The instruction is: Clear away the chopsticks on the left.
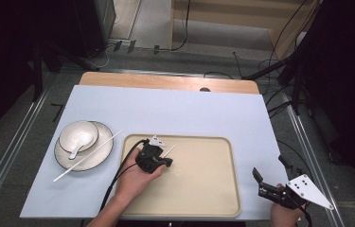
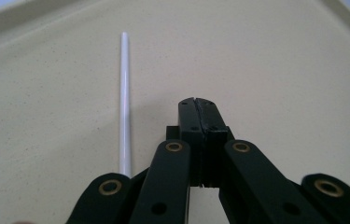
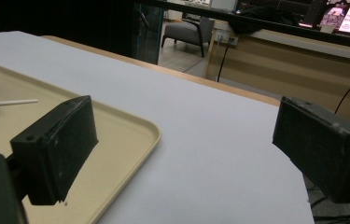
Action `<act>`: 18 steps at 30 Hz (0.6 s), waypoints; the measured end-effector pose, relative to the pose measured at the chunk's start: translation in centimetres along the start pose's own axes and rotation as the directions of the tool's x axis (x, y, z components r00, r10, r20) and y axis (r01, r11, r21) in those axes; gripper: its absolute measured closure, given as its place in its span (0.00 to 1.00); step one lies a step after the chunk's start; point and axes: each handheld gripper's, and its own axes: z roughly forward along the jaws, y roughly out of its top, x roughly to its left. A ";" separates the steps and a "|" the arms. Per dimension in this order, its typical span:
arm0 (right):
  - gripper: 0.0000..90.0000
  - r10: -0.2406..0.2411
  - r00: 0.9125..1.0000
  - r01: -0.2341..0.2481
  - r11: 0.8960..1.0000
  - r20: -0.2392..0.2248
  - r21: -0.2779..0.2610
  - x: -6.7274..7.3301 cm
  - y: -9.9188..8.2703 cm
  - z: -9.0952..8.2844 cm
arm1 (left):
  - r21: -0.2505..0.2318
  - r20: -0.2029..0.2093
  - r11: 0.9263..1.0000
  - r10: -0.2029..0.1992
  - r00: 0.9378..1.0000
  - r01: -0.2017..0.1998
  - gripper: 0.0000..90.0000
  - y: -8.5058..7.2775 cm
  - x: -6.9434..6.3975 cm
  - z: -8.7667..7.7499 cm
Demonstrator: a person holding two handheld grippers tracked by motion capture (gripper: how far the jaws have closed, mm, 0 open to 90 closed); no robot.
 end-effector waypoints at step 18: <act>0.07 0.000 1.000 0.000 1.000 -0.010 0.003 0.3 0.1 0.2 | -0.015 -0.072 0.997 -0.081 0.994 0.080 1.00 -0.2 2.0 -0.4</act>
